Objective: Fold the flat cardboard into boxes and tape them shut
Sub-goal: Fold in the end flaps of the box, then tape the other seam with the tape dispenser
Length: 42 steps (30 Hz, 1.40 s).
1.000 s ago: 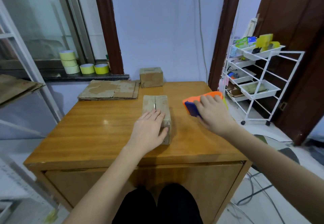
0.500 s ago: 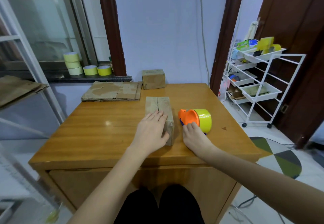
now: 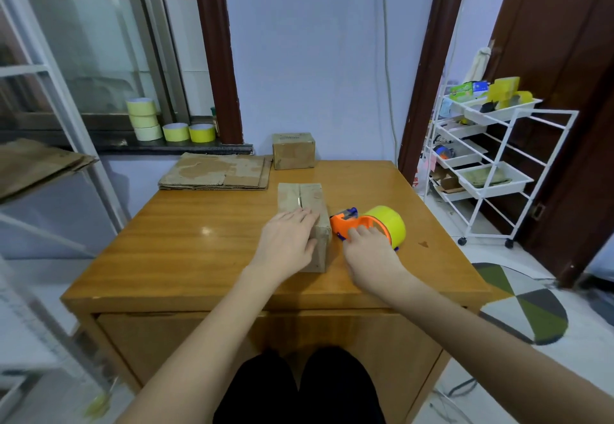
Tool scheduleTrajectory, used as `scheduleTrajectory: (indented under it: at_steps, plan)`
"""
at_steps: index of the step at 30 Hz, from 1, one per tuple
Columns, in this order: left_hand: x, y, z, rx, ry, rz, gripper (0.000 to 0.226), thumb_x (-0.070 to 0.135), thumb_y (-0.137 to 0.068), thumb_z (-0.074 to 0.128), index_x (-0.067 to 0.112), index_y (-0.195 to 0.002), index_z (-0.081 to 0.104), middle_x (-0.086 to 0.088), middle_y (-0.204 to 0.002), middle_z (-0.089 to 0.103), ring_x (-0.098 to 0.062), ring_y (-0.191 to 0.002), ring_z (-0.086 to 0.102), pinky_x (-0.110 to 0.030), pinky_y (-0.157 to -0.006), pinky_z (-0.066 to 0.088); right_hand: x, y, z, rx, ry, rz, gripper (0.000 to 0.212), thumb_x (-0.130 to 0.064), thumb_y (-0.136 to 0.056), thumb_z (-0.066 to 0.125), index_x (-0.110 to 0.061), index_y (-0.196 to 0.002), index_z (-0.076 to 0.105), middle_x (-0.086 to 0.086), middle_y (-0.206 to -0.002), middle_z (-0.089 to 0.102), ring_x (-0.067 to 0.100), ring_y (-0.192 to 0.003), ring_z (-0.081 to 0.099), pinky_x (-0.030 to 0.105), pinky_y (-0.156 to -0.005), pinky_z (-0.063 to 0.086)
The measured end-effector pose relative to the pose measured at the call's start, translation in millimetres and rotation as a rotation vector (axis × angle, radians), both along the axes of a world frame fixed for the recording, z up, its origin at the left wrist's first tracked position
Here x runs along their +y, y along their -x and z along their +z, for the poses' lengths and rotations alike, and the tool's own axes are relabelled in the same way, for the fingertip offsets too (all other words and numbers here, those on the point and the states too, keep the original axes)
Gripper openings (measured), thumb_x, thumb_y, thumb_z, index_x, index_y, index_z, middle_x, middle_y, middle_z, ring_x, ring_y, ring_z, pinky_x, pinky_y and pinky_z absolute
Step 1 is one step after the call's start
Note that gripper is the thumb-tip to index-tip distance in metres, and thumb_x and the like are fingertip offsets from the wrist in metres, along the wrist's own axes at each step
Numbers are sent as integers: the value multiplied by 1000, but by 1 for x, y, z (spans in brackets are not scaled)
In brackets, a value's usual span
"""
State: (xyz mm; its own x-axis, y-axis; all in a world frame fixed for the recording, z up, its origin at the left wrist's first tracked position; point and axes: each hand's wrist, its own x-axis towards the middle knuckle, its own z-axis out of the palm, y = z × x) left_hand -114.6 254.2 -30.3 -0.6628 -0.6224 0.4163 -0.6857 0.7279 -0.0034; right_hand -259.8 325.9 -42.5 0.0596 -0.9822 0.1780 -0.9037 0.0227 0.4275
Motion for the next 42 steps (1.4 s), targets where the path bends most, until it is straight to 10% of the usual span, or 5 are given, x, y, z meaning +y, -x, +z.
scheduleTrajectory:
  at_steps: [8, 16, 23, 33, 42]
  plan:
    - [-11, -10, 4, 255, -413, -86, 50, 24, -83, 68, 19, -129, 49, 0, -147, 29, -17, -138, 27, -33, -110, 27, 12, -9, 4, -1298, 242, -22, 56, -14, -91, 54, -9, -145, 37, 5, -144, 44, 18, -133, 41, 34, -109, 38]
    - [3, -37, -12, 827, -859, -23, 73, 28, -93, 58, 22, -152, 17, 7, -157, 19, -12, -143, 19, -31, -112, 22, 8, -30, -21, -1447, 198, 33, 92, -24, -87, 68, -17, -154, 6, -8, -159, 13, 4, -144, 11, 18, -113, 14]
    - [27, -17, -26, 1022, -1144, -54, 68, 14, -99, 43, 33, -152, 6, 14, -140, 32, -4, -124, 33, -22, -101, 28, -1, -51, -34, -1827, 149, 147, 101, 5, -85, 62, -23, -153, -8, -7, -153, 26, -3, -132, 36, 4, -95, 36]
    - [11, -61, -26, 922, -1076, -77, 52, 4, -98, 39, 29, -143, 33, 12, -140, 41, -14, -136, 36, -34, -115, 27, 14, 11, -21, -1533, 89, 285, 60, 8, -94, 42, -32, -139, 39, -8, -151, 33, 3, -141, 26, 19, -102, 40]
    - [-17, -75, -20, 471, -476, -215, 58, 13, -88, 64, 34, -138, 44, 18, -146, 39, -2, -137, 33, -35, -116, 22, -10, 40, 2, -981, 31, 455, 53, -8, -82, 72, -25, -130, 58, -10, -142, 46, 9, -136, 38, 25, -114, 28]
